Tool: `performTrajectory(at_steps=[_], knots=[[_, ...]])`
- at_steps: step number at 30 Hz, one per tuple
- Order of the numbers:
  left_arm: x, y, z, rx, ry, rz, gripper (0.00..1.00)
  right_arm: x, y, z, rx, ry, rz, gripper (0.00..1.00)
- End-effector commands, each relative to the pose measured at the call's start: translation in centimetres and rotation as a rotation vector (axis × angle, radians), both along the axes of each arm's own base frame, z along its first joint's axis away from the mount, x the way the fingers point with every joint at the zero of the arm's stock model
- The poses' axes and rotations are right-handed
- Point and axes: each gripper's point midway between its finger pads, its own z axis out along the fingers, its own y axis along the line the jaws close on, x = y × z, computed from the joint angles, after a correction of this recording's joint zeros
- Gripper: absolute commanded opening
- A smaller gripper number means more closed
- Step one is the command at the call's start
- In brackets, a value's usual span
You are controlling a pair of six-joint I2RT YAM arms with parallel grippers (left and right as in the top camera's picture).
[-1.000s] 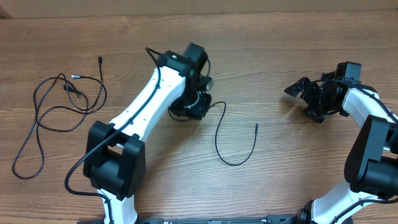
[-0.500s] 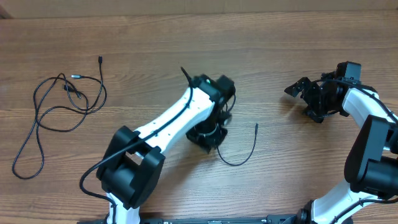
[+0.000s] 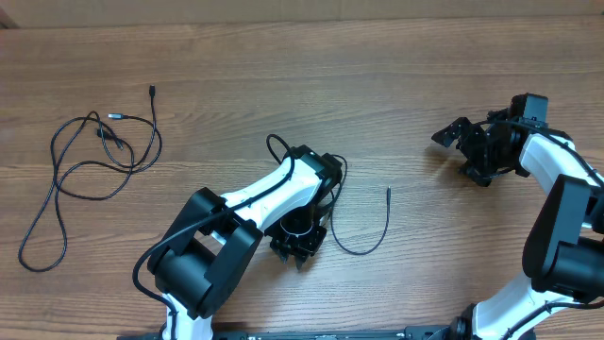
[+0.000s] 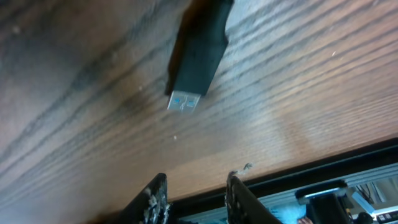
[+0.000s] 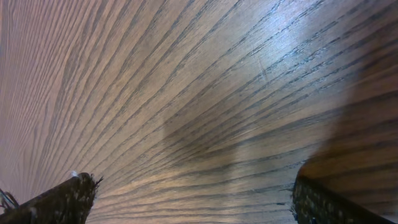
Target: Untangle cables
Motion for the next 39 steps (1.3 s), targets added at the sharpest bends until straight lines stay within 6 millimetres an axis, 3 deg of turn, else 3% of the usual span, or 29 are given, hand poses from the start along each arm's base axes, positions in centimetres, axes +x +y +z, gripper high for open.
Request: performTrajectory(at_steps=[1, 4, 10, 14, 20, 23, 28, 39], knots=[[0.1, -0.1, 0.7, 0.013, 0.01, 0.019, 0.37, -0.5, -0.1, -0.8, -0.002, 0.025, -0.009, 1.0], [0.6, -0.6, 2.1, 0.016, 0.006, 0.029, 0.45, -0.5, -0.1, -0.8, -0.002, 0.025, -0.009, 1.0], [2.9, -2.5, 5.5, -0.027, -0.055, 0.051, 0.46, -0.5, -0.1, -0.8, -0.002, 0.025, -0.009, 1.0], [5.1, -3.8, 6.6, -0.054, -0.147, 0.094, 0.47, -0.5, -0.1, -0.8, -0.002, 0.025, -0.009, 1.0], [9.0, -4.8, 5.0, -0.038, -0.341, 0.21, 0.55, -0.5, -0.1, -0.8, -0.002, 0.025, -0.009, 1.0], [10.8, -6.3, 3.9, -0.09, -0.41, 0.287, 0.6, -0.5, -0.1, -0.8, -0.002, 0.025, -0.009, 1.0], [12.5, -7.7, 3.0, -0.16, -0.476, 0.311, 0.88, -0.5, -0.1, -0.8, -0.002, 0.025, -0.009, 1.0], [13.9, -8.5, 2.4, -0.202, -0.538, 0.322, 0.85, -0.5, -0.1, -0.8, -0.002, 0.025, -0.009, 1.0]])
